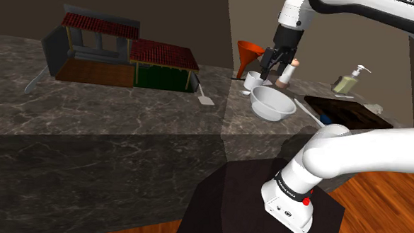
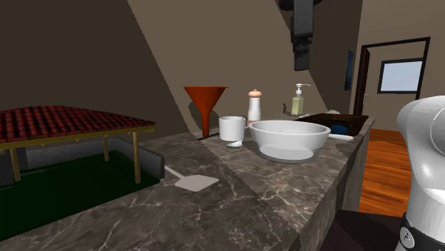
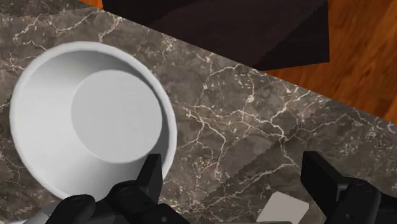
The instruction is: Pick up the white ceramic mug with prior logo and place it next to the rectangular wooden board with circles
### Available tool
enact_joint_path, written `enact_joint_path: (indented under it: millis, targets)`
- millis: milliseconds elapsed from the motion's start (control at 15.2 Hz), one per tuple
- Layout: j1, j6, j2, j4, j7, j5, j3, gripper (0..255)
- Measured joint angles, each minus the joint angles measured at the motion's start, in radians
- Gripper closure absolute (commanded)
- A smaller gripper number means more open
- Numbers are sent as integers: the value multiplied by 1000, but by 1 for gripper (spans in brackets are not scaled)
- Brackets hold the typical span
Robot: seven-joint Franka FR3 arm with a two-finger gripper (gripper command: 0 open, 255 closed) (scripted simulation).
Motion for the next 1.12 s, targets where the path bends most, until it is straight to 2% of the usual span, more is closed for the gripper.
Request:
enact_joint_path:
  millis: [198,528,1122]
  targets:
    - [-8,24,19,-4,-21,-15,-21,0]
    - [-40,128,114,-2,-101,-69,-102,0]
    - [-86,316,364,82,-249,-122,-247,0]
